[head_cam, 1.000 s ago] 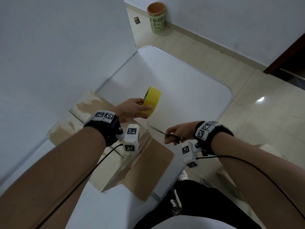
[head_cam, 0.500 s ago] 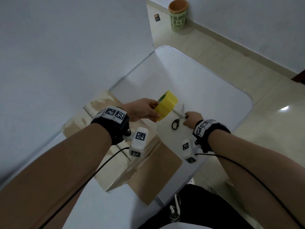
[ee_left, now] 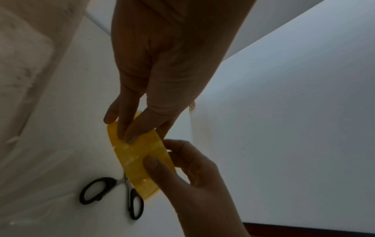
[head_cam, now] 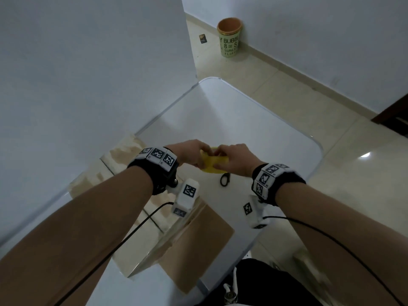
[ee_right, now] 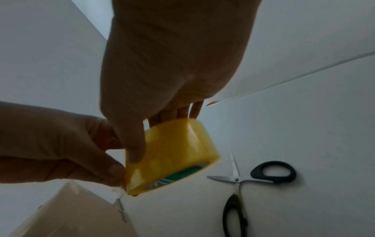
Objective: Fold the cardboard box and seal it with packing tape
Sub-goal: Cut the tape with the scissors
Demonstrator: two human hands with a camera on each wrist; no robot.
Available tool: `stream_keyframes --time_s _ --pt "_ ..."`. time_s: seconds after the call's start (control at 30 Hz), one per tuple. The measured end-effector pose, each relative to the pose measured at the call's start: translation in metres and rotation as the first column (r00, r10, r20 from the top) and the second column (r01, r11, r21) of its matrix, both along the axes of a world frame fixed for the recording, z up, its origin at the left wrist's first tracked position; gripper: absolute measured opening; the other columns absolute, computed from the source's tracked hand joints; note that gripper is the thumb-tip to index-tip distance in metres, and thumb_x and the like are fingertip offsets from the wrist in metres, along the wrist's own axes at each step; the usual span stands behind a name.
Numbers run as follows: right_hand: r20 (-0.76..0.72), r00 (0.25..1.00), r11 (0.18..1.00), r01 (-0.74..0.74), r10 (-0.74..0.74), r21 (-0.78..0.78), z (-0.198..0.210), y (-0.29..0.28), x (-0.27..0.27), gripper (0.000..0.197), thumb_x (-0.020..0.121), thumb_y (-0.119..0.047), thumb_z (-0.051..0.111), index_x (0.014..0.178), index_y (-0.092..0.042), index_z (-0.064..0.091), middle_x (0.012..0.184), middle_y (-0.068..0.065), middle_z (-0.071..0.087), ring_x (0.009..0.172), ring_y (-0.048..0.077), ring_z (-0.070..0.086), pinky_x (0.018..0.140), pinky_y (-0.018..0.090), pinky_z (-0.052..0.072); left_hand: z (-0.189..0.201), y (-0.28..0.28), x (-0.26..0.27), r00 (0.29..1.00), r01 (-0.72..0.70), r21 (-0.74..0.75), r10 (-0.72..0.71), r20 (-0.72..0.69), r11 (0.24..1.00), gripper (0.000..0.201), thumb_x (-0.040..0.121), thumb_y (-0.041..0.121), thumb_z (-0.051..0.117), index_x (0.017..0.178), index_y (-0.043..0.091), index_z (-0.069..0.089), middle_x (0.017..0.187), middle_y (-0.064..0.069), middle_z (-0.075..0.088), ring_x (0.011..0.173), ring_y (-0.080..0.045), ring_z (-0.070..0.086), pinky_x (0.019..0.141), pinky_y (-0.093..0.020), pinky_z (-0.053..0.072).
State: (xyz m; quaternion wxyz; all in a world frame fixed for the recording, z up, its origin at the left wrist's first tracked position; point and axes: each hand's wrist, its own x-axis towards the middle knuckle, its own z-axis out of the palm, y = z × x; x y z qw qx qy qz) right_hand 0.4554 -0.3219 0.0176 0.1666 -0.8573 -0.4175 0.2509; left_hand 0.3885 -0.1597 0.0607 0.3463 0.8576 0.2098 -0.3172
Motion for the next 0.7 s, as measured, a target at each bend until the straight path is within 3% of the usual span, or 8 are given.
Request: stream_keyframes --time_s 0.07,0.17,0.3,0.37,0.47,0.6,0.7 --pt "-0.028 0.998 0.999 0.053 -0.053 -0.009 -0.002 -0.007 0.004 0.042 0.086 -0.05 0.058 0.113 -0.019 0.061 0.101 0.003 0.069 0.096 0.022 0.062 0.083 0.029 0.043 -0.003 -0.003 0.005 0.997 0.019 0.077 -0.025 0.078 0.997 0.056 0.078 0.002 0.072 0.13 0.019 0.057 0.134 -0.008 0.044 0.109 -0.021 0.051 0.083 -0.028 0.048" --pt "-0.034 0.99 0.99 0.139 -0.139 0.006 -0.004 -0.01 0.007 0.041 0.086 -0.048 0.061 0.109 -0.014 0.06 0.099 0.006 0.066 0.087 0.021 0.058 0.07 0.029 0.043 -0.008 -0.013 0.01 0.983 0.039 0.154 -0.066 0.171 0.987 0.056 0.08 0.007 0.072 0.131 0.02 0.053 0.136 -0.011 0.039 0.112 -0.027 0.051 0.089 -0.034 0.049" --pt "0.055 0.982 0.983 0.181 -0.178 -0.042 -0.005 -0.016 0.009 0.042 0.087 -0.044 0.061 0.112 -0.011 0.055 0.103 0.009 0.059 0.082 0.019 0.047 0.069 0.03 0.041 -0.018 -0.028 0.016 0.964 0.063 0.117 -0.091 0.251 0.991 0.042 0.082 0.004 0.068 0.121 0.018 0.058 0.114 -0.008 0.063 0.096 -0.019 0.059 0.065 -0.019 0.044" --pt "0.126 0.973 0.977 0.203 -0.193 -0.068 -0.005 -0.021 0.01 0.037 0.088 -0.041 0.06 0.108 -0.011 0.055 0.102 0.007 0.06 0.084 0.021 0.052 0.068 0.03 0.04 -0.019 -0.035 0.019 0.958 0.086 0.083 -0.105 0.267 0.993 0.037 0.082 0.003 0.066 0.117 0.017 0.06 0.105 -0.006 0.068 0.096 -0.02 0.063 0.064 -0.018 0.045" --pt "0.188 0.955 0.963 0.251 -0.23 -0.101 -0.017 -0.03 0.014 0.038 0.088 -0.041 0.059 0.108 -0.009 0.054 0.107 0.009 0.062 0.098 0.027 0.059 0.07 0.032 0.041 -0.02 -0.043 0.025 0.964 0.092 0.038 -0.099 0.248 0.995 0.036 0.086 0.005 0.063 0.119 0.018 0.06 0.112 -0.003 0.068 0.102 -0.02 0.063 0.079 -0.027 0.051" --pt "0.285 0.922 0.92 0.327 -0.261 -0.217 -0.041 -0.052 0.025 0.049 0.087 -0.044 0.06 0.117 -0.006 0.052 0.115 0.015 0.061 0.108 0.033 0.056 0.086 0.039 0.047 -0.012 -0.033 0.028 0.967 0.023 -0.01 -0.02 0.256 1.0 0.038 0.091 0.016 0.063 0.128 0.019 0.058 0.133 -0.001 0.056 0.116 -0.02 0.056 0.096 -0.031 0.045" --pt "0.291 0.897 0.87 0.41 -0.332 -0.272 -0.057 -0.068 0.029 0.053 0.088 -0.043 0.06 0.124 -0.006 0.048 0.119 0.016 0.06 0.113 0.035 0.054 0.095 0.043 0.044 -0.002 -0.013 0.014 0.941 -0.128 -0.123 0.159 0.298 0.984 0.031 0.091 0.013 0.061 0.122 0.017 0.063 0.13 -0.001 0.059 0.115 -0.018 0.056 0.093 -0.029 0.046"
